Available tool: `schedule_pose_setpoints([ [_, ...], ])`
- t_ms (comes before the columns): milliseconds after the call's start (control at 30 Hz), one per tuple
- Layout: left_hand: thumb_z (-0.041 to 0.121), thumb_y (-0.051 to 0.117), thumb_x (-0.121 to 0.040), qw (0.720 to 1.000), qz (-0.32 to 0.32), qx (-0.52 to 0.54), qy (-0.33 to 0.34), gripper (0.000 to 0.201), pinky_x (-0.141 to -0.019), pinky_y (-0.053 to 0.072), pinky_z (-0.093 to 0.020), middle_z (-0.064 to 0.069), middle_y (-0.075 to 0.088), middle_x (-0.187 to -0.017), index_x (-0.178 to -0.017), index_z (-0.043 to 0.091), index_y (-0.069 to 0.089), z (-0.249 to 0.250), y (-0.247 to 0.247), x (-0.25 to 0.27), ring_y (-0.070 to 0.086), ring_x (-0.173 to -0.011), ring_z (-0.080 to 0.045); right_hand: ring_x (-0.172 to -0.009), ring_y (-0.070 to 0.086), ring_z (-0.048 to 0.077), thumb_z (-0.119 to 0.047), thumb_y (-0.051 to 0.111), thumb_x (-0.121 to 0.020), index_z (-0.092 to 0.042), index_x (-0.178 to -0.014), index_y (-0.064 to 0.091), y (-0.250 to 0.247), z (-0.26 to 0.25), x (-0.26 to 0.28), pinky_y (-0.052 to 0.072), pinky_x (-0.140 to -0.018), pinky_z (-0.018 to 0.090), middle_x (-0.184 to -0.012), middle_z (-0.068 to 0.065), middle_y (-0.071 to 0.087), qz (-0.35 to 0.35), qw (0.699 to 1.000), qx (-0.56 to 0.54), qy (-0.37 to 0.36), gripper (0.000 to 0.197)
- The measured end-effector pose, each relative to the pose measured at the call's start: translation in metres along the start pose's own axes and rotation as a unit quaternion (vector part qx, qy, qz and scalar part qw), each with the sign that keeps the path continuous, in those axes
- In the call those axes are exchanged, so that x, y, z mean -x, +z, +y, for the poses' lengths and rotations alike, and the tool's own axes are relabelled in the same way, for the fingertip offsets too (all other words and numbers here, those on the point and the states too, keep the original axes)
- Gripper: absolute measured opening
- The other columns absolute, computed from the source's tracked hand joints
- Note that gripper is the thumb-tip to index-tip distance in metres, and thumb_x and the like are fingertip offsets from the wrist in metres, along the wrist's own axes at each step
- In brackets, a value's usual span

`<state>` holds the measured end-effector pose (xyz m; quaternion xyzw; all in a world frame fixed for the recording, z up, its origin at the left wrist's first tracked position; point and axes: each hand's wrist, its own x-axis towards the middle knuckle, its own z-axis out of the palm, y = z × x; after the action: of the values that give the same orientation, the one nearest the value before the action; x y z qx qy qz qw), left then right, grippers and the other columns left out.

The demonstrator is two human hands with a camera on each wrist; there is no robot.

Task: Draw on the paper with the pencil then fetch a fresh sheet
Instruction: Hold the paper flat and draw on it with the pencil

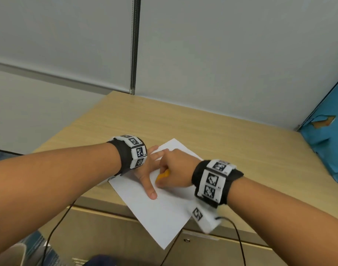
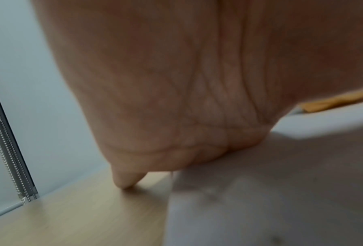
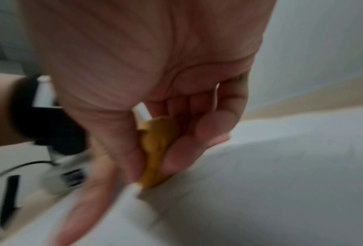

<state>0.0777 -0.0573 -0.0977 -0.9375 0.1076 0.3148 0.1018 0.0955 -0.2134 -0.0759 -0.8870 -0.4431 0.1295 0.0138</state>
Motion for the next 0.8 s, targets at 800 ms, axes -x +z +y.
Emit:
schedule_pose_setpoints([
  [800, 0.085, 0.066, -0.061, 1.0, 0.017, 0.013, -0.011, 0.131, -0.118, -0.001, -0.064, 0.003, -0.037, -0.159, -0.152, 0.044, -0.018, 0.003, 0.001, 0.003, -0.032, -0.146, -0.03, -0.074, 0.065, 0.021, -0.033, 0.071, -0.084, -0.017, -0.079, 0.066, 0.003, 0.003, -0.001, 0.054, -0.061, 0.032, -0.078, 0.0, 0.064, 0.03, 0.999, 0.005, 0.033, 0.018],
])
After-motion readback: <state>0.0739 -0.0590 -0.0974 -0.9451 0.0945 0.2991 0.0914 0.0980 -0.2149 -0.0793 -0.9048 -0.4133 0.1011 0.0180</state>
